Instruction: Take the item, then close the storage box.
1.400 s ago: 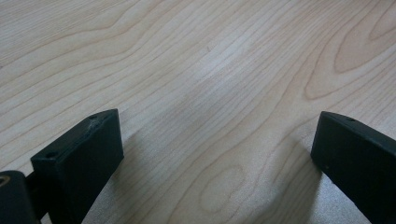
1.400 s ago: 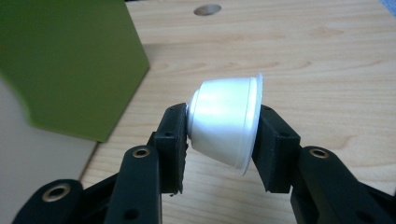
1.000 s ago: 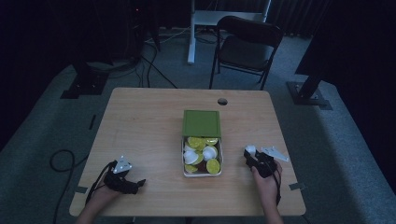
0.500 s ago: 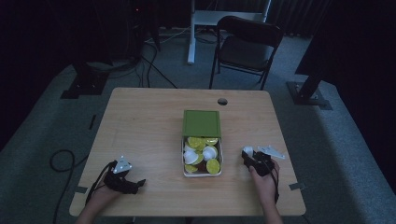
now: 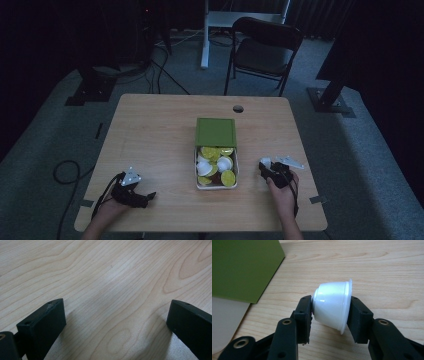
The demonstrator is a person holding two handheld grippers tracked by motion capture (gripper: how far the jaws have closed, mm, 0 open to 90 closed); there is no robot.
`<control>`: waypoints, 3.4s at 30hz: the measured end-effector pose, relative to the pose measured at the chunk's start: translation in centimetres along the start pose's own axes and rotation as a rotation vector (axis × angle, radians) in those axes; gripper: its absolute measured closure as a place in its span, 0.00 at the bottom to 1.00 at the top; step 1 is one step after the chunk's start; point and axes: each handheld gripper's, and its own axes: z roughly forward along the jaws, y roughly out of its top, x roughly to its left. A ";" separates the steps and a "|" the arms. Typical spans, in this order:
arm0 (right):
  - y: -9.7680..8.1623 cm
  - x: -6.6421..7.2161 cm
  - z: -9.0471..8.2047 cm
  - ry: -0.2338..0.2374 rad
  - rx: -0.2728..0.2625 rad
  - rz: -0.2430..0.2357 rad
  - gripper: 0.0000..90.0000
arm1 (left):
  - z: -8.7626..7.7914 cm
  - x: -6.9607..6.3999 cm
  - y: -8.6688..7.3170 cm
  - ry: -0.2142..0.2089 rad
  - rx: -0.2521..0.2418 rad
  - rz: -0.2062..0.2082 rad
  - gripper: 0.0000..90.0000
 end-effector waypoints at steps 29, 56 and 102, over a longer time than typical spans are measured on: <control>-0.4 -0.7 -2.2 0.046 -0.033 -0.063 0.34 | 0.0 0.0 0.0 0.000 0.000 0.000 0.03; -2.9 -1.6 -3.1 0.137 0.066 -0.141 0.28 | 0.0 0.0 0.0 0.000 0.000 0.000 0.03; -0.2 0.6 -6.0 0.099 -0.004 -0.255 0.14 | -0.1 -3.3 4.4 -0.073 -0.023 0.093 0.03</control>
